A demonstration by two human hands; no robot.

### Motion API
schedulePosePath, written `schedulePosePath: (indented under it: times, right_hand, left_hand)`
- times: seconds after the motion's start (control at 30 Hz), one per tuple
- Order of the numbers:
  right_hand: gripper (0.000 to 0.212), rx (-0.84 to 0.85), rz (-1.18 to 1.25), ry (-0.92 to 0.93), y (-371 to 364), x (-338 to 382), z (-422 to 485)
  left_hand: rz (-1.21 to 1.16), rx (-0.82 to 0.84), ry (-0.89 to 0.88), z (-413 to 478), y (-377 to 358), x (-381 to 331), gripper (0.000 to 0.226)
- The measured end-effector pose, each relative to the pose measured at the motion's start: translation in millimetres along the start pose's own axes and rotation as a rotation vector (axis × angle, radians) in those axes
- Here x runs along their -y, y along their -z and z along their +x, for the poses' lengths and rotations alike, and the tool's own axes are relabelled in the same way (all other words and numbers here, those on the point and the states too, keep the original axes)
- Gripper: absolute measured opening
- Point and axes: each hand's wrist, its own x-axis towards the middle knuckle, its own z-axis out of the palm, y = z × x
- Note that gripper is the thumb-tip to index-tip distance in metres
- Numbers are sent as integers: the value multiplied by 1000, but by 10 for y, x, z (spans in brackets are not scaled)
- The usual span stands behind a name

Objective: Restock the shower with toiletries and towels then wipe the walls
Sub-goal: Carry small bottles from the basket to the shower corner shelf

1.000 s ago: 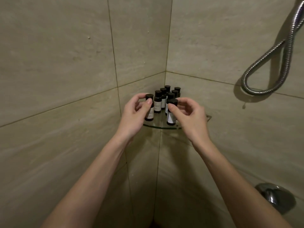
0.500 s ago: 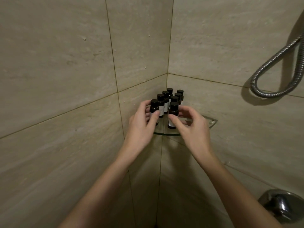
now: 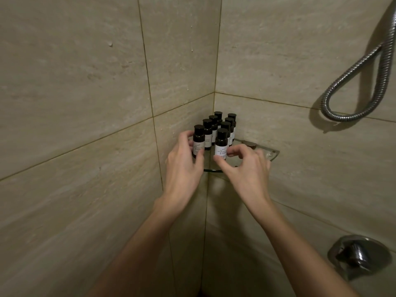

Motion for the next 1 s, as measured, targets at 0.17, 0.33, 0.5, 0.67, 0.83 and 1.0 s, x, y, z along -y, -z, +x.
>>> schedulePosePath:
  times: [0.17, 0.33, 0.5, 0.67, 0.83, 1.0]
  right_hand:
    - [38, -37, -45, -25, -56, 52, 27]
    - [41, -42, -99, -32, -70, 74, 38]
    - [44, -4, -104, -28, -51, 68, 34]
    - [38, 3, -112, -49, -47, 79, 53]
    - [38, -33, -135, -58, -93, 78, 42]
    - [40, -36, -151, -64, -108, 85, 39]
  left_hand:
    - [20, -9, -19, 27, -10, 30, 41]
    - [42, 8, -42, 33, -3, 48, 40]
    - [48, 41, -20, 54, 4, 80, 50]
    - [72, 10, -2, 71, -29, 69, 51]
    - [92, 3, 1, 84, -22, 67, 48]
    - [113, 6, -1, 100, -19, 58, 46]
